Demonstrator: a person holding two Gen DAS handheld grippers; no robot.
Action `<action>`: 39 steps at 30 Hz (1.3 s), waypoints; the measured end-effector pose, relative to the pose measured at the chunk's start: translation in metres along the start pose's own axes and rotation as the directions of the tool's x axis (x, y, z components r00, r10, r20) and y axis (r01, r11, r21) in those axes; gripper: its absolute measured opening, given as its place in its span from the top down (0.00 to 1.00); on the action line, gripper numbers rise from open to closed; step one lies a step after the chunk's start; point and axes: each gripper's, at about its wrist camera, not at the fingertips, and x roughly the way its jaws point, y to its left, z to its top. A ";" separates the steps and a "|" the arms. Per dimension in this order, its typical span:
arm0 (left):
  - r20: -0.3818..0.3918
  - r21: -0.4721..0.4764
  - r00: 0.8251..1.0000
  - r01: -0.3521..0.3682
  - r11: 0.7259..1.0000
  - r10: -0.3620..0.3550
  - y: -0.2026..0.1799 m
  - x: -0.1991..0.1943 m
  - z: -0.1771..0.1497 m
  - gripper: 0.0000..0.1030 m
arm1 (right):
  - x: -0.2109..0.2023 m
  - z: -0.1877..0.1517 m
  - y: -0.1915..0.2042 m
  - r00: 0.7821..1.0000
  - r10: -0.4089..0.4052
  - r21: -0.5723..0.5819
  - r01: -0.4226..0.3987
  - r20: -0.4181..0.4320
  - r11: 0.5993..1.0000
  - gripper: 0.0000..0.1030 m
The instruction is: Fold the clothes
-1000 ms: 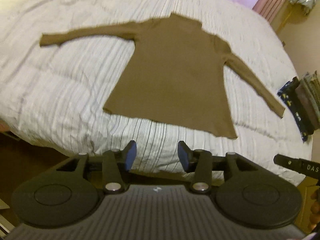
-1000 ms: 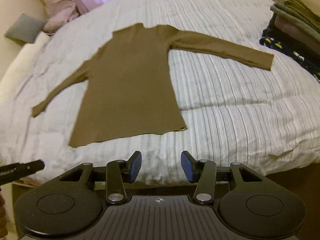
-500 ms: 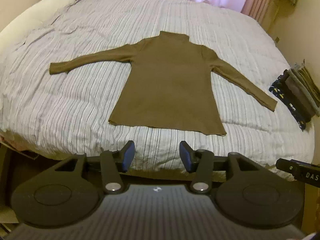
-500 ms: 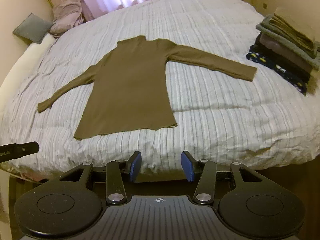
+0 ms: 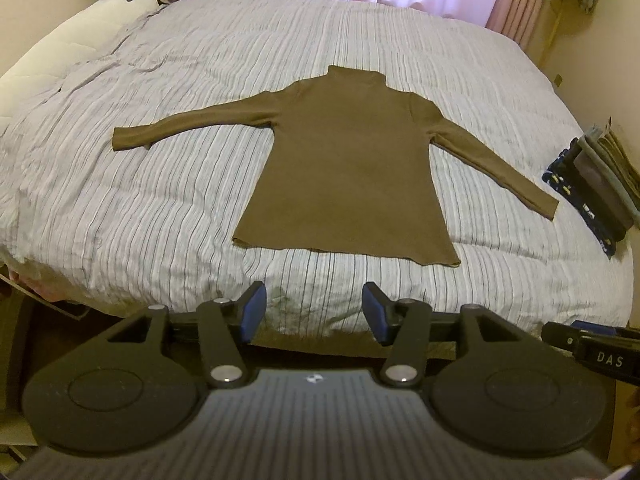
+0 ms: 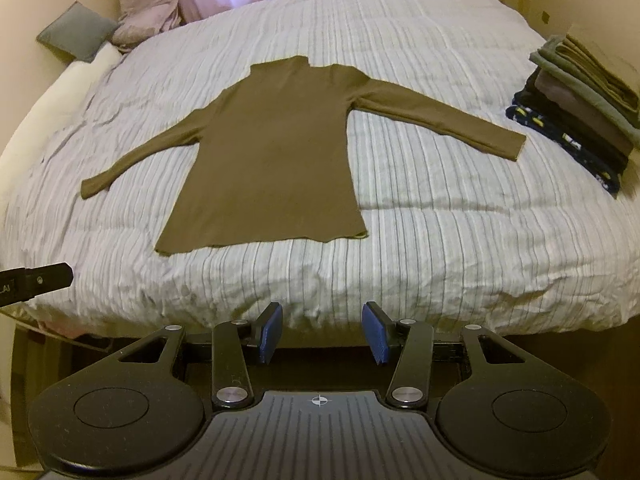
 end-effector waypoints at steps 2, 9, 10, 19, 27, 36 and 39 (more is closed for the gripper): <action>-0.007 0.003 1.000 0.002 1.000 -0.002 0.001 0.001 -0.001 0.53 | 0.001 -0.002 0.002 1.000 -0.002 -0.008 0.002 -0.007 1.000 0.53; -0.030 0.023 0.999 0.015 1.000 -0.014 -0.002 0.005 -0.004 0.53 | 0.004 -0.007 0.006 0.999 -0.015 -0.013 0.015 -0.035 1.000 0.53; -0.033 0.025 0.999 0.017 1.000 -0.016 -0.003 0.005 -0.004 0.53 | 0.004 -0.007 0.006 0.999 -0.017 -0.014 0.016 -0.036 1.000 0.53; -0.056 0.020 0.998 0.021 1.000 -0.020 -0.004 0.013 -0.008 0.53 | 0.008 -0.004 0.012 0.999 -0.022 -0.041 0.020 -0.044 0.999 0.53; -0.065 -0.008 0.998 0.008 1.000 -0.009 0.000 0.017 -0.005 0.51 | 0.012 0.002 0.020 0.999 -0.023 -0.084 0.020 -0.037 0.996 0.53; -0.070 -0.032 0.997 -0.015 0.999 0.013 -0.001 0.024 0.000 0.51 | 0.019 0.013 0.023 0.999 -0.008 -0.122 0.004 -0.036 0.993 0.52; -0.068 -0.032 0.998 -0.018 0.999 0.016 -0.005 0.026 0.003 0.51 | 0.020 0.017 0.019 0.999 -0.004 -0.130 0.000 -0.034 0.992 0.52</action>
